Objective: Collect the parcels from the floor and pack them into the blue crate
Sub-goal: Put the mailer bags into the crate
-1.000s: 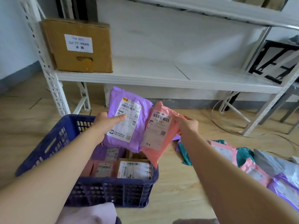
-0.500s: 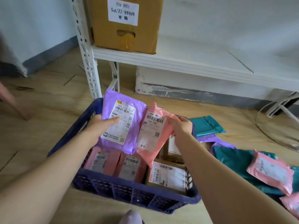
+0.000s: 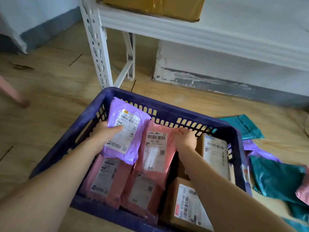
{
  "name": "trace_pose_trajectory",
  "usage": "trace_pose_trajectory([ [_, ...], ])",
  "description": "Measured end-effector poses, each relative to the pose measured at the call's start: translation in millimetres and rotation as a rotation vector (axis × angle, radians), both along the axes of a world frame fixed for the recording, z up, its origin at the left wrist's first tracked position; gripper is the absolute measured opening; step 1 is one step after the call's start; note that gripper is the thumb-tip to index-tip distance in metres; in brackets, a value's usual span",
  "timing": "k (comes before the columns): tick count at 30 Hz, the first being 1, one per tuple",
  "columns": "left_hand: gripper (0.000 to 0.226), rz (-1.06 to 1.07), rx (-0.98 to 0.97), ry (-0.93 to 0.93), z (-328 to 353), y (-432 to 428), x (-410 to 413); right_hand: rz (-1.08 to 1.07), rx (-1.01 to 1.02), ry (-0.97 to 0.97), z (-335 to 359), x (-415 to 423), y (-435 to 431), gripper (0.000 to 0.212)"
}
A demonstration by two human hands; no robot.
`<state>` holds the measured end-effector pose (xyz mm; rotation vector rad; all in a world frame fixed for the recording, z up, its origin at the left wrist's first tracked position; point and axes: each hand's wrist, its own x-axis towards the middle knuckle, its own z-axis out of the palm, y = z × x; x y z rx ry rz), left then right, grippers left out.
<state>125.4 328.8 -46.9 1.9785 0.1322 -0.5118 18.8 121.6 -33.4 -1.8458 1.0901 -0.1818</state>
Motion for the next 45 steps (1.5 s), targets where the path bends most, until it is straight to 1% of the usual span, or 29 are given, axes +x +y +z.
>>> trace_pose_trajectory([
  [2,0.044,-0.014,0.044,0.031,-13,-2,7,0.003,0.001,0.038,-13,7,-1,0.024],
  [5,0.029,-0.038,0.120,0.045,-30,-5,15,0.016,-0.007,0.082,-28,17,-3,0.024],
  [7,0.028,-0.034,0.090,0.086,-38,-7,19,0.006,-0.008,0.097,-38,23,-6,0.023],
  [10,0.030,-0.039,0.095,0.133,-51,-8,27,-0.043,-0.006,0.120,-47,28,-10,0.023],
  [12,0.031,-0.048,0.097,0.166,-56,-9,28,-0.067,0.024,0.123,-48,29,-11,0.028],
  [13,0.026,-0.050,0.101,0.173,-59,-11,27,-0.059,0.044,0.128,-48,28,-12,0.034],
  [14,0.022,-0.046,0.099,0.180,-65,-13,27,-0.029,0.041,0.143,-48,27,-11,0.040],
  [15,0.023,-0.033,0.087,0.180,-68,-15,27,0.018,0.006,0.168,-49,26,-11,0.045],
  [16,0.027,-0.025,0.090,0.168,-71,-18,28,0.072,-0.055,0.203,-51,26,-11,0.050],
  [17,0.033,-0.029,0.139,0.137,-74,-19,29,0.132,-0.129,0.246,-53,26,-11,0.052],
  [18,0.043,-0.064,0.236,0.088,-75,-20,30,0.201,-0.201,0.290,-55,27,-10,0.052],
  [19,0.058,-0.123,0.352,0.022,-76,-21,29,0.281,-0.258,0.332,-57,27,-8,0.051],
  [21,0.089,-0.237,0.509,-0.124,-78,-23,23,0.476,-0.304,0.410,-62,26,0,0.054],
  [22,0.098,-0.293,0.556,-0.197,-76,-24,18,0.582,-0.311,0.439,-64,25,6,0.055],
  [23,0.102,-0.373,0.595,-0.260,-76,-26,12,0.680,-0.314,0.458,-65,24,11,0.055],
  [24,0.102,-0.478,0.626,-0.287,-77,-27,8,0.761,-0.310,0.472,-66,24,16,0.056],
  [25,0.101,-0.603,0.651,-0.274,-78,-27,4,0.817,-0.296,0.482,-67,23,20,0.057],
  [27,0.100,-0.841,0.692,-0.173,-80,-28,0,0.895,-0.260,0.507,-65,23,23,0.064],
  [29,0.102,-0.972,0.706,-0.074,-79,-29,-5,1.000,-0.242,0.554,-62,21,24,0.074],
  [31,0.107,-1.046,0.787,-0.023,-77,-31,-8,1.105,-0.255,0.624,-60,19,24,0.086],
  [33,0.105,-1.091,0.902,-0.025,-78,-30,-8,1.155,-0.298,0.664,-62,18,24,0.091],
  [35,0.094,-1.090,0.942,-0.062,-85,-27,-6,1.168,-0.362,0.654,-66,17,23,0.088],
  [38,0.086,-1.084,0.900,-0.164,-95,-25,-2,1.138,-0.424,0.609,-73,16,24,0.087],
  [40,0.084,-1.072,0.885,-0.182,-99,-26,-2,1.103,-0.432,0.594,-78,17,24,0.082],
  [43,0.083,-1.071,0.880,-0.173,-106,-27,-1,1.052,-0.442,0.646,-88,18,27,0.078],
  [45,0.082,-1.081,0.878,-0.173,-111,-29,0,1.043,-0.506,0.701,-96,18,30,0.075],
])
